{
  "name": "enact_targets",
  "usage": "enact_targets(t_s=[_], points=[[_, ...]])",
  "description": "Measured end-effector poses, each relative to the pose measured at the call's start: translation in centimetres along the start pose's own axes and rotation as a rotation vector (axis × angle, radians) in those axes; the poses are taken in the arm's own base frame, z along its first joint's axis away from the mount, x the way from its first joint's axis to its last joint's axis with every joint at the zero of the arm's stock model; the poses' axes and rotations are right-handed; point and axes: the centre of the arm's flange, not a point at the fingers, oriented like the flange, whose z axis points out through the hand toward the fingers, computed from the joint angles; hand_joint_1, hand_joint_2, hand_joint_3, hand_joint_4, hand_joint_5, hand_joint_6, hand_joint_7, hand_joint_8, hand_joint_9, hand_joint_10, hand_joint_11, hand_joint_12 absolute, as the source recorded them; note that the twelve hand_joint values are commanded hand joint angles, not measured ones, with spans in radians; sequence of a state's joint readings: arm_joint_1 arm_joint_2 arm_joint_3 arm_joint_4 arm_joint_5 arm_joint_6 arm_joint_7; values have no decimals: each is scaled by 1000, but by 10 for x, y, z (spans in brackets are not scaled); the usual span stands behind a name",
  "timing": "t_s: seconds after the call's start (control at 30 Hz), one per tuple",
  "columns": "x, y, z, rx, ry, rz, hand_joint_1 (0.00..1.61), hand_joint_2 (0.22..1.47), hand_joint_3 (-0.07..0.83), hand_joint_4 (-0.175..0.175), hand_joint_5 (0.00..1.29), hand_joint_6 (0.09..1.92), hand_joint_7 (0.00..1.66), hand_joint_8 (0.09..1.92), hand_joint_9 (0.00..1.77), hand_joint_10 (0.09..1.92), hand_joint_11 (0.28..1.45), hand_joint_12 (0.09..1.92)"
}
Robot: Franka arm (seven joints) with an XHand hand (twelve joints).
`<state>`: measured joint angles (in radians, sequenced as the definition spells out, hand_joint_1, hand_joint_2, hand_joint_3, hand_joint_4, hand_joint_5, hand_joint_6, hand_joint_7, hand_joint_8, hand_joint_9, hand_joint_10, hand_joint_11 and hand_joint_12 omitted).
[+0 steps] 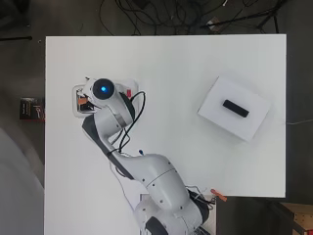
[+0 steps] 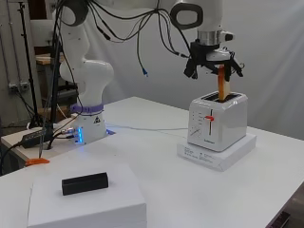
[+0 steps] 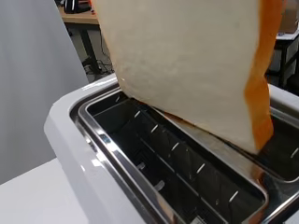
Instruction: Teleoperate dual arm-hand system to toast a bread
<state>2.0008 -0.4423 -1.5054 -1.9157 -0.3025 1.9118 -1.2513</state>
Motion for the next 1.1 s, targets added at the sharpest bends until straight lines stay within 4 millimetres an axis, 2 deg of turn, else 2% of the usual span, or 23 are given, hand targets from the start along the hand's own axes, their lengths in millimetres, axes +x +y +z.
enact_targets(t_s=[0.13,0.27,0.37,0.4,0.43,0.47,0.5,0.57,0.8,0.83,0.87,0.9,0.93,0.97,1.0,1.03,1.1], points=[[4,3,7,17,-5,17,915,1229,0,175,771,1296,1362,87,1439,87,873,87],[-21,2,1,-8,-23,111,923,1223,-1,175,781,1282,1374,87,1455,87,903,87],[-32,0,-9,-30,-17,161,929,1220,-1,172,786,1274,1374,87,1456,87,902,87],[-33,0,-10,-32,-17,175,1045,1190,-2,46,775,1242,1305,275,1457,87,898,87],[-33,0,-9,-31,-16,190,1135,1171,1,-54,753,1239,1232,519,1457,87,893,90],[-33,0,-8,-29,-16,204,1188,1161,2,-114,736,1245,1184,672,1453,87,886,95],[-31,1,-6,-26,-16,210,1216,1156,3,-146,725,1254,1158,754,1449,87,879,97],[-25,2,0,-20,-21,210,1236,1154,3,-169,715,1268,1138,810,1441,87,871,98],[-7,2,22,21,-14,148,1244,1148,-1,-175,724,1294,1155,752,1401,87,841,90],[-6,3,25,29,-5,136,951,1159,1,-132,647,934,1085,539,1299,87,778,87],[-7,3,27,37,7,132,611,1098,-21,-120,414,561,821,311,1003,87,646,87],[-9,4,28,46,17,138,337,1034,-24,-119,227,299,544,162,708,87,530,87],[-14,5,28,60,23,155,171,1003,-17,-118,121,151,361,87,513,87,454,87],[-19,6,27,76,25,173,83,998,-7,-117,75,87,264,87,408,87,410,87],[-22,8,26,100,34,190,38,1003,-2,-113,92,87,231,87,359,87,390,87],[-22,10,24,124,48,194,17,1010,1,-106,127,87,225,87,338,87,380,87],[-11,12,19,139,63,182,3,1031,3,-72,214,87,253,87,333,87,372,87]])
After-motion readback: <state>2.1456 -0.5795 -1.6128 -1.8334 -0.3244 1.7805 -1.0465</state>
